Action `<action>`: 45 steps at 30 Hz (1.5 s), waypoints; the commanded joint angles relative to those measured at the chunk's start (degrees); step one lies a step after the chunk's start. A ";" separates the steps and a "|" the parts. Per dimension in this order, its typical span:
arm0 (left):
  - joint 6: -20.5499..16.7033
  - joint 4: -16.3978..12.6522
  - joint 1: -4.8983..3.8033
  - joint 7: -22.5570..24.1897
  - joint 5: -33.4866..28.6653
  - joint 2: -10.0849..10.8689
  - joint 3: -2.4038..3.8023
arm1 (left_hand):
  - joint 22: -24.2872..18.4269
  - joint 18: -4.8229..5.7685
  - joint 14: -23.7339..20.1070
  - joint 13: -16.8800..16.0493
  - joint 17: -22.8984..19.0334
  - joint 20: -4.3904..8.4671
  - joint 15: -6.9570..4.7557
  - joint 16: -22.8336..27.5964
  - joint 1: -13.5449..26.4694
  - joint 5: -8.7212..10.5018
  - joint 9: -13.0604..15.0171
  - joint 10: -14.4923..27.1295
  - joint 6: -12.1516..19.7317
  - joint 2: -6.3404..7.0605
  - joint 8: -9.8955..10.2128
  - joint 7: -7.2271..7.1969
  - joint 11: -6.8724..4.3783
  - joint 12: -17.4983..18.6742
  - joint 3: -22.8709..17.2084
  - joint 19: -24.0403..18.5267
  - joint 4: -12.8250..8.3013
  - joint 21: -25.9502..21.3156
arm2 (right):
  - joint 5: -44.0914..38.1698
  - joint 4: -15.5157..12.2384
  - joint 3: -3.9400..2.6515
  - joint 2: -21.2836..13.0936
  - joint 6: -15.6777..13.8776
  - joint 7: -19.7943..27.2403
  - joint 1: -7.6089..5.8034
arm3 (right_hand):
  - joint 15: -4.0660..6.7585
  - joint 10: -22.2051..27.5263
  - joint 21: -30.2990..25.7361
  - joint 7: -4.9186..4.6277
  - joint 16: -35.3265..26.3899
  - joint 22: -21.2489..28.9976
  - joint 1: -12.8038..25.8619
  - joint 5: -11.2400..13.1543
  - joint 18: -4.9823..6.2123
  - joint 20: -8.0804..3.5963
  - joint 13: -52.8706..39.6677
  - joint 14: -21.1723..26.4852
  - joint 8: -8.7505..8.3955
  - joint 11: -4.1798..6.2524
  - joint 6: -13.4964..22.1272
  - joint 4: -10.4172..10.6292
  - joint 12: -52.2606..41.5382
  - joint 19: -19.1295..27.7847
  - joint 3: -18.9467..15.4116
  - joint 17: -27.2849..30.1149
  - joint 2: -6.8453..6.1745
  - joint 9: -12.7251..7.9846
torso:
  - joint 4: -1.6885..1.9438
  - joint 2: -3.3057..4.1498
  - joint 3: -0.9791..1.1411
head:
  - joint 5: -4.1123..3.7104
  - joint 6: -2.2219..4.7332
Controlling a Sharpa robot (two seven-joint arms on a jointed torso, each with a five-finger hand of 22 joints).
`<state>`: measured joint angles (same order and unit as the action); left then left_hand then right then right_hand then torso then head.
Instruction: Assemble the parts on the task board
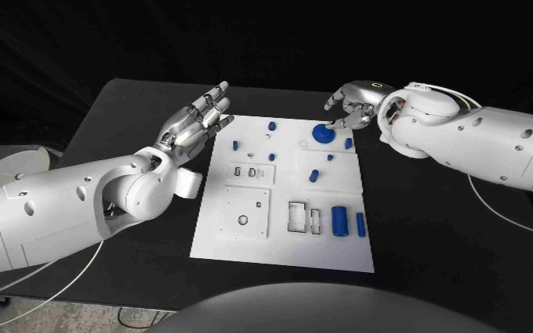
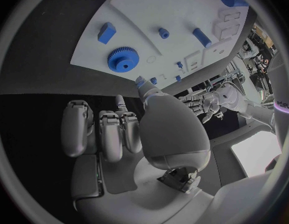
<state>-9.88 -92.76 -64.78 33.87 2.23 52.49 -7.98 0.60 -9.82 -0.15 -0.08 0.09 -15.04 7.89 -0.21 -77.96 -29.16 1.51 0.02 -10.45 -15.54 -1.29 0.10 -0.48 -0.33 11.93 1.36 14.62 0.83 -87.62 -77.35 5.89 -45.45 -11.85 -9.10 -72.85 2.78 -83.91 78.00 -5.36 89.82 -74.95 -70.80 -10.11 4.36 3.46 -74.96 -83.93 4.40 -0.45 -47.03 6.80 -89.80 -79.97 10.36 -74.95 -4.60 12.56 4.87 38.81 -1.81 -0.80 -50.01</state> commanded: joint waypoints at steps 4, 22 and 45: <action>1.36 0.10 0.06 0.34 -0.05 -0.37 0.02 | 0.10 -0.53 0.15 0.08 -0.09 -0.47 0.41 0.21 -0.72 -0.32 0.04 -0.02 0.15 -0.04 -0.31 0.38 0.50 0.33 -0.30 -0.04 0.02 0.26 | -0.64 0.53 0.00 0.25 1.79 -0.63 0.80 | 0.30 -6.09 0.31 -0.09 0.18 -1.10 0.46 -0.42 -0.48 -0.12 -15.04 -6.07 -0.13 0.15 0.31 -0.09 -0.20 -0.18 -0.32 -15.05 0.14 -0.06 | 0.09 0.06 -0.04 | 0.00 0.01; 1.67 0.35 0.08 0.16 -0.05 -0.39 0.02 | 0.11 -0.53 0.15 0.08 -0.09 -0.56 0.60 0.21 -0.78 -0.37 0.01 -0.02 0.28 -0.06 -0.27 0.32 0.87 0.33 -0.39 -0.01 -0.10 0.29 | -2.03 3.35 0.00 2.61 1.73 0.28 2.76 | 0.22 -6.09 -1.33 -0.26 -1.55 0.13 -3.25 -8.24 0.04 -0.06 -15.04 -4.98 1.17 0.04 -2.45 -2.80 -0.20 1.41 0.51 -12.28 0.75 0.53 | 0.09 -0.02 -0.06 | 0.40 0.01; 2.59 0.76 0.10 -0.59 -0.05 -0.59 0.02 | 0.15 -0.54 0.15 0.08 -0.09 -0.72 0.92 0.21 -0.78 -0.39 0.03 -0.02 0.18 -0.06 -0.28 0.62 1.13 0.33 -0.45 0.09 -0.20 0.37 | -3.70 6.02 -0.01 4.41 4.61 -0.84 3.93 | 0.13 -6.09 -4.03 -0.48 -3.63 1.96 -5.34 -14.67 0.68 -0.03 -15.04 -3.92 4.33 -0.03 -5.45 -5.30 -0.20 3.17 1.92 -9.69 0.95 3.78 | 0.07 -0.01 -0.01 | 0.31 0.01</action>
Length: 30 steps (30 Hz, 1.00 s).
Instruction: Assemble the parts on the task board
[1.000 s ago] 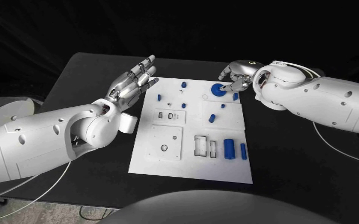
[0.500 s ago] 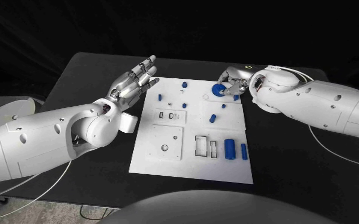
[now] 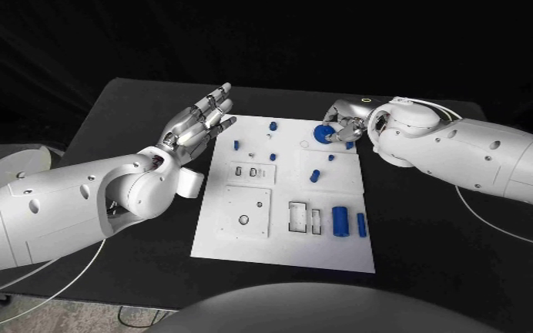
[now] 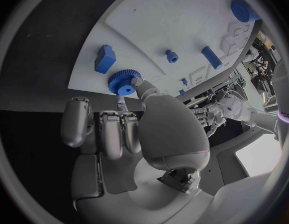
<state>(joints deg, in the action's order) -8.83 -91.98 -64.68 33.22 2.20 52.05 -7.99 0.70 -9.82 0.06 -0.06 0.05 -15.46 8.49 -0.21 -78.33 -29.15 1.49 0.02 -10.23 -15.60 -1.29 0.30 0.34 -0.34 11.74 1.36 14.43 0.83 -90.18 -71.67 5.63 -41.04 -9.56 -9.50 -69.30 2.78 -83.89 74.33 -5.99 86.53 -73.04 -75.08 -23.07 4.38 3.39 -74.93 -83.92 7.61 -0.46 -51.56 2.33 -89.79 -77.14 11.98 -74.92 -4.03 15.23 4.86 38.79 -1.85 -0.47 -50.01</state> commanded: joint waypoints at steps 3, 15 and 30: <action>1.67 -0.03 0.01 -0.08 -0.02 -0.12 0.02 | 0.06 -0.53 -0.06 0.06 -0.05 -0.30 0.32 0.21 -0.41 -0.39 0.04 -0.02 -0.04 0.01 -0.29 0.42 0.32 0.34 -0.26 0.10 -0.01 0.37 | -1.25 0.29 0.25 0.01 2.05 0.12 0.39 | 0.26 -6.11 -0.38 0.34 -0.38 -0.16 -1.91 -4.73 0.64 -0.08 -15.07 -3.96 3.31 0.14 -2.73 -1.86 -0.21 0.23 0.97 -9.77 0.48 2.98 | 0.07 0.03 0.03 | 0.09 0.01; 1.92 -0.08 0.07 -0.29 -0.02 0.02 0.02 | 0.08 -0.54 -0.01 0.06 -0.03 -0.43 0.54 0.18 -0.47 -0.47 0.05 -0.02 -0.11 0.02 -0.30 0.69 0.58 0.34 -0.35 0.17 -0.18 0.42 | 4.70 -2.58 0.21 -0.09 -2.03 3.41 -0.99 | 0.11 -6.11 0.96 1.02 0.29 -2.07 0.62 -5.90 0.14 0.03 -15.07 -4.55 8.69 -0.28 -4.71 -1.09 -0.21 -1.39 0.26 -10.87 0.54 8.78 | 0.25 -0.04 -0.07 | 0.24 0.01; 2.17 0.61 0.18 -0.24 -0.02 -0.85 0.00 | 0.09 -0.53 0.02 0.06 -0.01 -0.47 0.65 0.16 -0.50 -0.55 0.05 -0.02 -0.10 0.03 -0.31 0.71 0.79 0.34 -0.39 0.19 -0.28 0.44 | 7.23 -2.11 0.00 6.03 -2.71 5.55 -2.52 | 0.61 -6.11 5.69 1.73 3.47 -6.90 2.15 -7.48 -1.17 -0.34 -15.07 -6.08 8.69 0.33 -5.98 0.12 -0.21 -5.28 0.46 -15.08 0.03 10.00 | 0.36 0.00 -0.06 | 0.41 0.01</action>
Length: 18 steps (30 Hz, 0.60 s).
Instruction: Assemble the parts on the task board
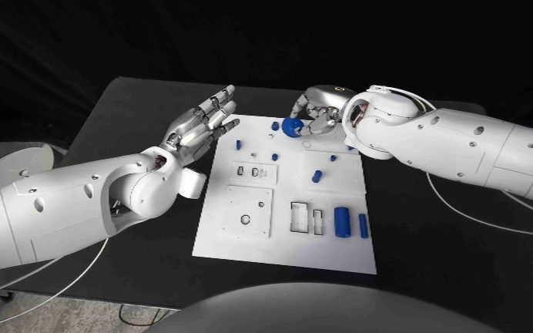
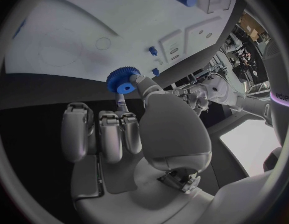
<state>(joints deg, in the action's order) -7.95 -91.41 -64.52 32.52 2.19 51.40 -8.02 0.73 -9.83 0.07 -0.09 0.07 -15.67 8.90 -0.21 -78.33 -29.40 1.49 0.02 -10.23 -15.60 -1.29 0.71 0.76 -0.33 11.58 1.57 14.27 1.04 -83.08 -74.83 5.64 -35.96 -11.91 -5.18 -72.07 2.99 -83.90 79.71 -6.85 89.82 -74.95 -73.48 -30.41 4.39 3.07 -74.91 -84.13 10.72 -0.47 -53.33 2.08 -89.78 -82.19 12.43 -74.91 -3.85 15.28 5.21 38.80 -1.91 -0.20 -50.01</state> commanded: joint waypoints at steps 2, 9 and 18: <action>1.30 0.06 0.05 0.50 -0.01 -0.24 0.02 | 0.07 -0.53 0.01 0.09 -0.03 -0.28 0.27 0.15 -0.51 -0.33 0.06 -0.02 -0.10 0.03 -0.30 0.32 0.40 0.33 -0.24 0.01 -0.15 0.25 | -0.24 2.03 -0.02 2.03 -0.28 1.18 0.46 | 0.41 -6.10 0.31 2.61 0.18 -5.00 0.56 -0.09 -1.18 -0.03 -15.09 -5.87 5.55 0.35 -4.20 0.39 -0.22 -0.23 0.02 -15.09 -0.15 9.97 | 0.03 -0.01 0.05 | 0.13 0.01; 1.20 0.10 0.07 0.50 -0.01 -0.23 0.01 | 0.08 -0.53 0.02 0.09 -0.02 -0.29 0.30 0.15 -0.52 -0.36 0.06 -0.02 -0.14 0.03 -0.31 0.34 0.43 0.33 -0.25 0.04 -0.17 0.27 | -1.74 4.64 -0.03 5.21 0.63 0.52 0.95 | 0.37 -6.10 0.17 2.41 0.18 -4.91 0.46 -0.01 -1.13 -0.07 -15.09 -5.87 4.92 0.25 -3.61 0.35 -0.22 -0.10 0.32 -15.09 -0.21 9.94 | -0.24 0.00 0.01 | 0.24 0.01; 1.31 0.17 0.07 0.58 -0.01 -0.31 0.02 | 0.09 -0.54 0.03 0.09 -0.02 -0.31 0.33 0.14 -0.52 -0.38 0.06 -0.02 -0.15 0.06 -0.31 0.36 0.47 0.33 -0.25 0.06 -0.21 0.29 | -2.67 6.89 -0.04 7.84 1.59 -0.18 1.02 | -0.18 -6.10 -0.52 1.61 0.18 -4.42 0.50 0.13 -0.96 0.28 -15.09 -5.87 3.13 -0.45 -2.40 0.41 -0.22 0.51 1.01 -15.09 -0.37 9.56 | -0.43 -0.04 -0.08 | -0.20 0.01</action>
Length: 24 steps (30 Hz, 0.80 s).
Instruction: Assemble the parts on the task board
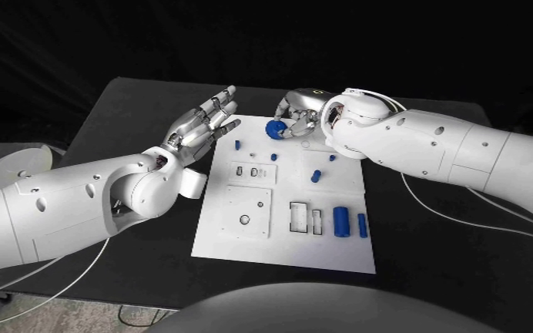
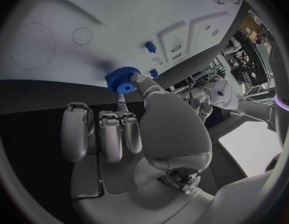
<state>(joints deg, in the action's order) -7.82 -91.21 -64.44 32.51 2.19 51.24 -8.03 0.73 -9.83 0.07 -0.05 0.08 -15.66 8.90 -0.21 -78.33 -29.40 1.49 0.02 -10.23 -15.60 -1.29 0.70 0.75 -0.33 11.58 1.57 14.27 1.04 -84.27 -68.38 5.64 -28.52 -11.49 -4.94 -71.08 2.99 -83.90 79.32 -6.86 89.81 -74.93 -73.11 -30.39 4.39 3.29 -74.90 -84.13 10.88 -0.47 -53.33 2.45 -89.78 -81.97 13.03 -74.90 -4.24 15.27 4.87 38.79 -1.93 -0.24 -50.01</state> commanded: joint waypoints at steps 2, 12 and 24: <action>1.20 -0.02 -0.01 0.52 -0.01 -0.09 0.03 | 0.11 -0.54 0.05 0.05 -0.02 -0.33 0.36 0.12 -0.53 -0.39 0.07 -0.02 -0.17 0.10 -0.32 0.39 0.49 0.33 -0.25 0.09 -0.24 0.31 | -1.53 0.86 -0.04 0.93 1.33 -0.43 0.02 | -0.26 -6.10 -0.26 1.53 0.19 -4.34 0.10 0.17 -0.93 0.13 -15.10 -5.87 2.76 -0.53 -2.31 0.03 -0.22 0.40 0.52 -15.10 0.02 9.51 | -0.12 -0.02 -0.03 | -0.20 0.01; 1.25 0.10 -0.01 0.36 -0.01 0.04 0.02 | 0.11 -0.54 0.05 0.05 -0.02 -0.33 0.36 0.12 -0.53 -0.39 0.07 -0.02 -0.17 0.10 -0.32 0.39 0.49 0.33 -0.25 0.09 -0.24 0.31 | -1.63 2.74 -0.04 3.39 1.72 0.00 0.51 | -0.52 -6.10 -1.02 1.22 0.19 -3.80 -0.03 0.49 -0.70 0.45 -15.10 -5.87 1.36 -0.74 -1.58 -0.09 -0.22 1.06 1.15 -15.10 -0.08 9.12 | 0.27 0.09 0.14 | -0.03 0.01; 1.48 0.30 -0.01 0.13 -0.01 0.02 0.02 | 0.12 -0.55 0.07 0.05 -0.01 -0.36 0.40 0.11 -0.53 -0.40 0.07 -0.02 -0.21 0.13 -0.32 0.42 0.54 0.33 -0.25 0.12 -0.30 0.33 | -1.64 3.14 -0.04 3.88 2.37 0.46 1.39 | -0.12 -6.10 -3.49 1.18 -0.99 -1.98 -0.05 1.64 0.01 0.33 -15.10 -5.30 -1.52 -0.05 0.51 -0.16 -0.22 3.03 2.17 -13.68 -0.43 8.01 | 0.19 0.06 0.11 | 0.42 0.01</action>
<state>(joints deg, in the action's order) -7.59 -90.91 -64.44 32.37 2.19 51.34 -8.04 0.77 -9.83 0.07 -0.08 0.09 -15.66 8.90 -0.21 -78.33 -29.61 1.48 0.02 -10.44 -15.60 -1.29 0.91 0.75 -0.33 11.42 1.57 14.11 1.04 -85.13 -65.34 5.47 -24.56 -10.64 -4.56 -69.97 2.77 -83.88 75.98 -6.19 89.12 -74.91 -72.74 -28.95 4.39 3.68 -74.95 -83.91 9.61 -0.87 -52.67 2.31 -89.78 -79.29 14.91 -74.95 -4.63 15.29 5.14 38.87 -1.79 0.13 -50.01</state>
